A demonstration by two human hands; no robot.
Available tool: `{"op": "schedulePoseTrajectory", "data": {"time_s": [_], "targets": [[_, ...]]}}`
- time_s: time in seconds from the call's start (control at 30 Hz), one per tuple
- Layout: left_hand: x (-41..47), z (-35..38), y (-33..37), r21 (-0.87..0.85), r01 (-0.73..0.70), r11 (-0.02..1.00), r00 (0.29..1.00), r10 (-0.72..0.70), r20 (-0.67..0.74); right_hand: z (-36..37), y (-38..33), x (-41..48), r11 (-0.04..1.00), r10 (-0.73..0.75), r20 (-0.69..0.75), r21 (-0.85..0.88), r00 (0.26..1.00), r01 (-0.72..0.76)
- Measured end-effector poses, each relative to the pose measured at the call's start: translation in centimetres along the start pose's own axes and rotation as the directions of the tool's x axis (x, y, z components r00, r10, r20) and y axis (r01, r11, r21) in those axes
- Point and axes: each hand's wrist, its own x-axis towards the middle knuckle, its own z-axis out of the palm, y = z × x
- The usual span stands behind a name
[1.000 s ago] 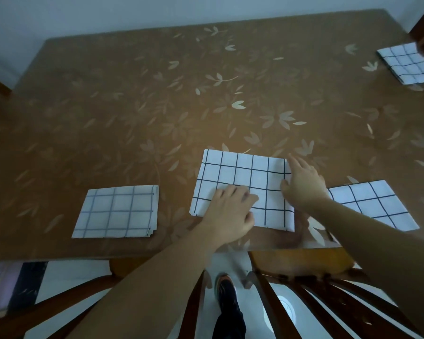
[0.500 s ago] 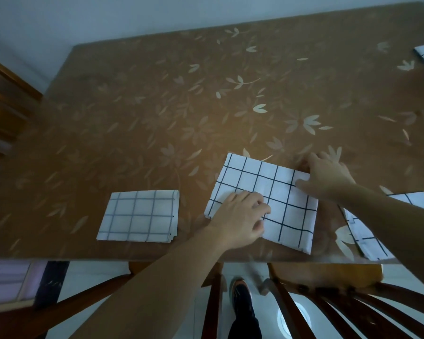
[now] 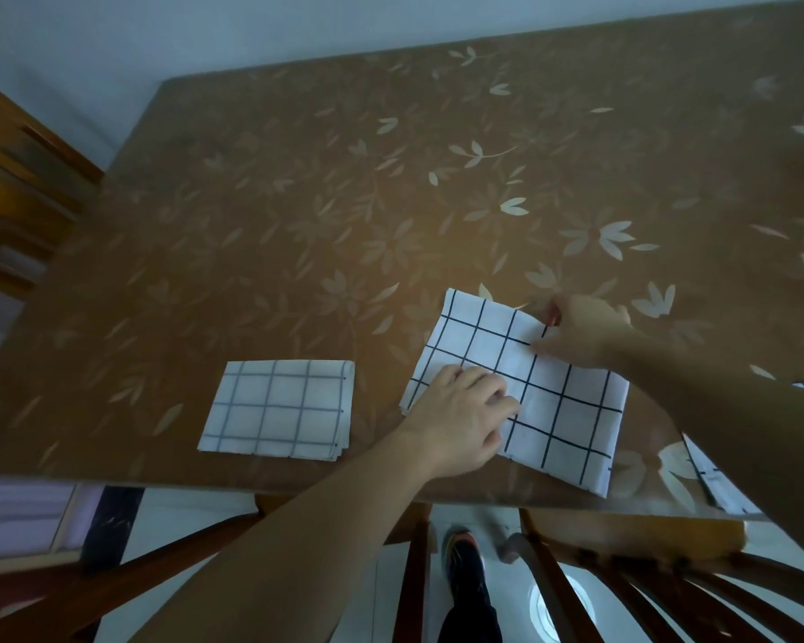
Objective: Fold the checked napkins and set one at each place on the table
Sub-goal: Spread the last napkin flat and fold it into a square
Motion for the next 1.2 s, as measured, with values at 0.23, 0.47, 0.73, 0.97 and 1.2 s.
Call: {"op": "schedulePoseTrajectory", "data": {"time_s": [0.23, 0.47, 0.73, 0.97, 1.2], "targets": [[0.3, -0.2, -1.1, -0.058, 0.165, 0.985, 0.982, -0.169, -0.086, -2.1, 1.0, -0.5, 0.955, -0.107, 0.120, 0.288, 0.987, 0.068], [4.5, -3.9, -2.5, -0.899, 0.433, -0.072, 0.526, -0.789, 0.316, -3.9, 3.1, -2.3, 0.354, 0.075, 0.081, 0.930, 0.994, -0.102], [6.6, -3.7, -3.1, -0.815, 0.524, -0.249, 0.556, -0.625, 0.548, -1.6, 6.2, -4.1, 0.424, 0.117, 0.189, 0.878, 0.975, -0.221], [6.4, -4.4, -2.5, -0.713, 0.658, -0.242, 0.565, -0.467, 0.680, -0.3, 7.6, -5.2, 0.437, 0.179, 0.276, 0.838, 0.945, -0.327], [5.4, -4.1, -2.3, -0.761, 0.638, -0.121, 0.583, -0.570, 0.579, -0.8, 8.1, -6.7, 0.406, 0.175, 0.351, 0.825, 0.920, -0.392]]}}
